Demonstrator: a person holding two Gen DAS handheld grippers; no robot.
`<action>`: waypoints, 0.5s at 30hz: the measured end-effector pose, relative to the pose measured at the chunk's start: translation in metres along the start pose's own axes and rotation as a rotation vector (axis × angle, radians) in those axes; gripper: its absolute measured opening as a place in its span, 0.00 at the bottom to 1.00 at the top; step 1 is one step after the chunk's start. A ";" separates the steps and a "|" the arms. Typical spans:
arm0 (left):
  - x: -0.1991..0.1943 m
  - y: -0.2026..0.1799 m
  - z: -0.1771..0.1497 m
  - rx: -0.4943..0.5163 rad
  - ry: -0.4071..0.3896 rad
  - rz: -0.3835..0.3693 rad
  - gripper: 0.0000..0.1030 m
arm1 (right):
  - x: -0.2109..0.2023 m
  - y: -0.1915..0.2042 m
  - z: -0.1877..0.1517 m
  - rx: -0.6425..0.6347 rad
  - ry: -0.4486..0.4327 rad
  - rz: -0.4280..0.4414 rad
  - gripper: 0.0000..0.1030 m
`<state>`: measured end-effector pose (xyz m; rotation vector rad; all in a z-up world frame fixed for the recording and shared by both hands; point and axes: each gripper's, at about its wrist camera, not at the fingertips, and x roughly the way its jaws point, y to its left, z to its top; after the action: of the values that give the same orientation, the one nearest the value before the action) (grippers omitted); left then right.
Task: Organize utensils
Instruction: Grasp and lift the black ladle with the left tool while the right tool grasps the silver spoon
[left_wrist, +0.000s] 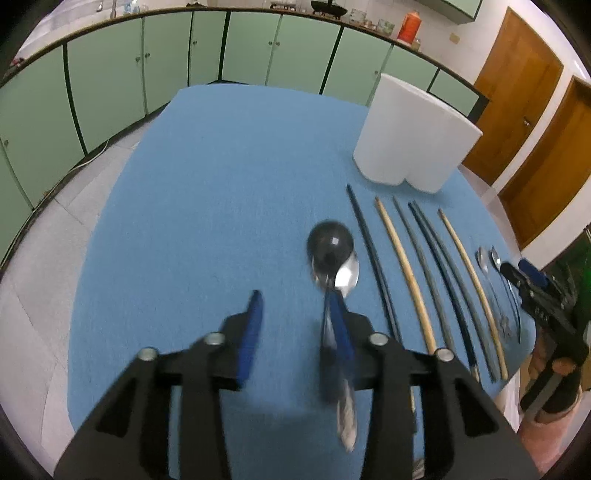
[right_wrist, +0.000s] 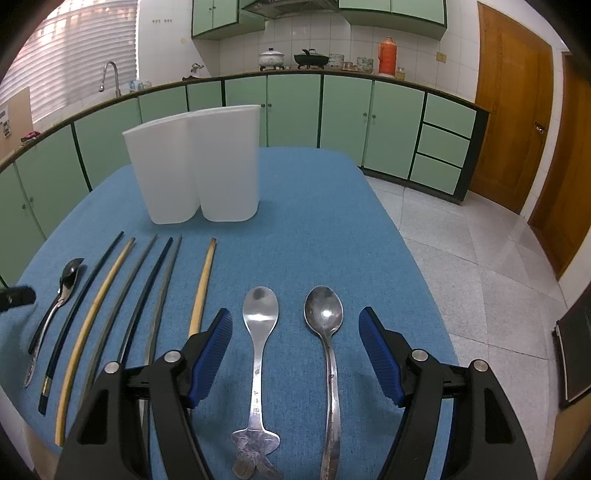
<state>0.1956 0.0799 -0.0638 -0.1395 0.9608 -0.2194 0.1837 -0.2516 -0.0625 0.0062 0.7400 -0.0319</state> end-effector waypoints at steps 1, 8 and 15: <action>0.001 -0.002 0.003 0.002 -0.001 -0.008 0.38 | 0.000 0.000 0.000 0.000 0.001 -0.001 0.68; 0.031 -0.029 0.024 0.075 0.015 0.018 0.42 | 0.006 -0.002 0.000 0.005 0.011 -0.003 0.68; 0.055 -0.026 0.033 0.063 0.048 0.018 0.40 | 0.011 -0.010 0.002 0.013 0.014 -0.013 0.68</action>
<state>0.2503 0.0418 -0.0829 -0.0679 1.0018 -0.2371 0.1926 -0.2615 -0.0688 0.0143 0.7535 -0.0490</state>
